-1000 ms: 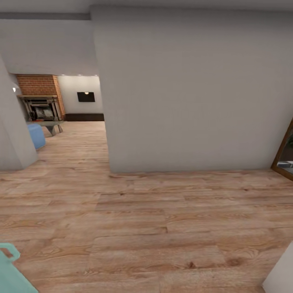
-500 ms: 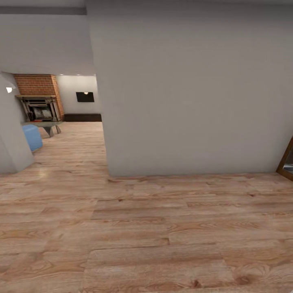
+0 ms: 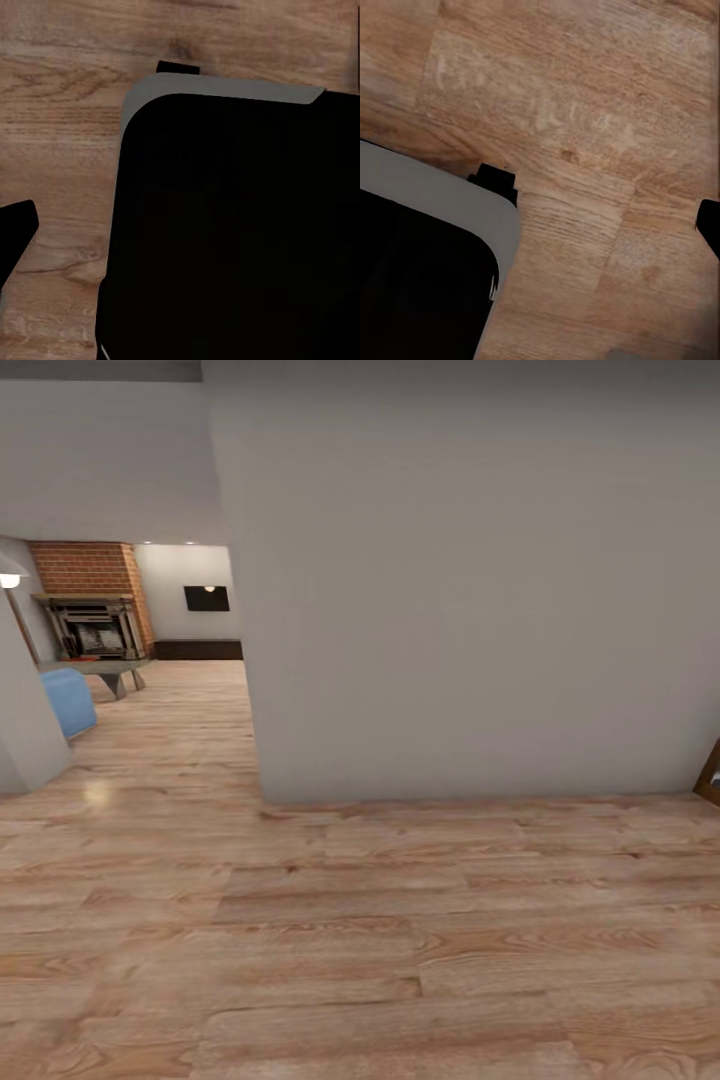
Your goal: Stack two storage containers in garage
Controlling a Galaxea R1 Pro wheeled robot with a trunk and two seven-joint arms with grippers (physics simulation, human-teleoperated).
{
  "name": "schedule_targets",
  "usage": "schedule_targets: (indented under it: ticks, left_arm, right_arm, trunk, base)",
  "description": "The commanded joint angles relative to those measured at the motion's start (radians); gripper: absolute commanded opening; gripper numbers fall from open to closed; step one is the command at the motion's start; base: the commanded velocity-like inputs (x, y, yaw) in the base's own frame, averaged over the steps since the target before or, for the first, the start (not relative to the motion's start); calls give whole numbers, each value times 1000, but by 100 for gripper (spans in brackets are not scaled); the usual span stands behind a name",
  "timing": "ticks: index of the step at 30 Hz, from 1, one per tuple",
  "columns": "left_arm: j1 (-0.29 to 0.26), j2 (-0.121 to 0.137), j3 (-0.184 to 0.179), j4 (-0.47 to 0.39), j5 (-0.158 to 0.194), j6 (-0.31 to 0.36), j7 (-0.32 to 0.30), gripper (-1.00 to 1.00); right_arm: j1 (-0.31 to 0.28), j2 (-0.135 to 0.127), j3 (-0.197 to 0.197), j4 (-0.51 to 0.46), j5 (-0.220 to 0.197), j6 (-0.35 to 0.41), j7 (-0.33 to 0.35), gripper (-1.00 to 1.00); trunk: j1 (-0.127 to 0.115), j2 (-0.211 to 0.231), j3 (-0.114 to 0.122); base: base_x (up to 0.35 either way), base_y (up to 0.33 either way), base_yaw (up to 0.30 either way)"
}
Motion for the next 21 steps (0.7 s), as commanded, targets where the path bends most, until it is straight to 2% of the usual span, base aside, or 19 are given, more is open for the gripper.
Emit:
schedule_targets:
  ticks: [1, 21]
  left_arm:
    - [0, 0, 0, 0, 7, -2, 1, 100]
    - [0, 0, 0, 0, 6, -5, 1, 100]
  right_arm:
    - [-1, 0, -4, 3, 4, -6, 2, 100]
    - [-1, -1, -5, 3, -1, -6, 2, 100]
  trunk:
    - [1, 0, -1]
    - [1, 0, -1]
  base:
    - [324, 0, 0]
    - [324, 0, 0]
